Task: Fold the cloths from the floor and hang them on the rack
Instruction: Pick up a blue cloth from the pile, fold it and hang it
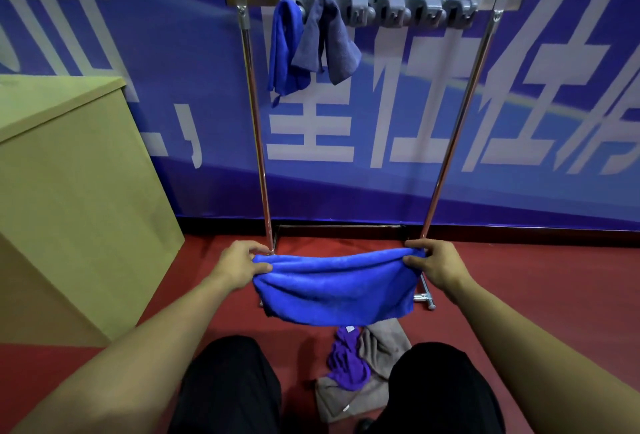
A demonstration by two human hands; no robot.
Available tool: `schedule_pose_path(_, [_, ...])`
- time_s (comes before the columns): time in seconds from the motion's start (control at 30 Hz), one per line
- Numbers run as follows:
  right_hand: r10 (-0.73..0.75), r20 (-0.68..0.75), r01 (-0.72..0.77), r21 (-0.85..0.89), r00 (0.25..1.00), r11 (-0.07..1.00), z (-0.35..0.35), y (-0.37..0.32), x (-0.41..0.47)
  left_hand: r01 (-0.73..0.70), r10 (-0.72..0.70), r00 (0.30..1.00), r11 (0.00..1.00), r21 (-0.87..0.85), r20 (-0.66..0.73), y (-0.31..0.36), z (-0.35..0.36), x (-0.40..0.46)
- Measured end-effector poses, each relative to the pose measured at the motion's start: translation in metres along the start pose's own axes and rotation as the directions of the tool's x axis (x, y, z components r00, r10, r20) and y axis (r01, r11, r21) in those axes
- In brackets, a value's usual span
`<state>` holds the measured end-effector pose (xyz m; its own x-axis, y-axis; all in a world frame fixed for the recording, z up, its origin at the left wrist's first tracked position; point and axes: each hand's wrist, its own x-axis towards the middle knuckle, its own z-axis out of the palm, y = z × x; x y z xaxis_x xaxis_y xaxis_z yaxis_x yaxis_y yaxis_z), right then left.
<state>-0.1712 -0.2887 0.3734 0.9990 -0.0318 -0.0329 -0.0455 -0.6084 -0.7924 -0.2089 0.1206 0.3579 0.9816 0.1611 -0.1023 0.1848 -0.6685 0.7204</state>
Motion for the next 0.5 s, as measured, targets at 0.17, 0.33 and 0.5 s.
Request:
schedule_pose_path(0.17, [-0.009, -0.063, 0.001, -0.131, 0.998, 0.991, -0.004, 0.001, -0.002, 0.052, -0.05, 0.998, 0.995, -0.083, 0.029, 0.003, -0.005, 0.0])
schedule_pose_path(0.33, [0.03, -0.019, -0.031, -0.072, 0.999, 0.997, -0.008, 0.006, 0.0, 0.132, -0.177, 0.983, 0.855, -0.501, -0.044, 0.01, -0.004, -0.008])
schedule_pose_path(0.5, [0.038, -0.04, -0.037, 0.034, 0.998, 0.999, -0.013, -0.002, 0.0, 0.125, -0.223, 0.973, 0.739, -0.662, -0.065, 0.016, -0.009, -0.004])
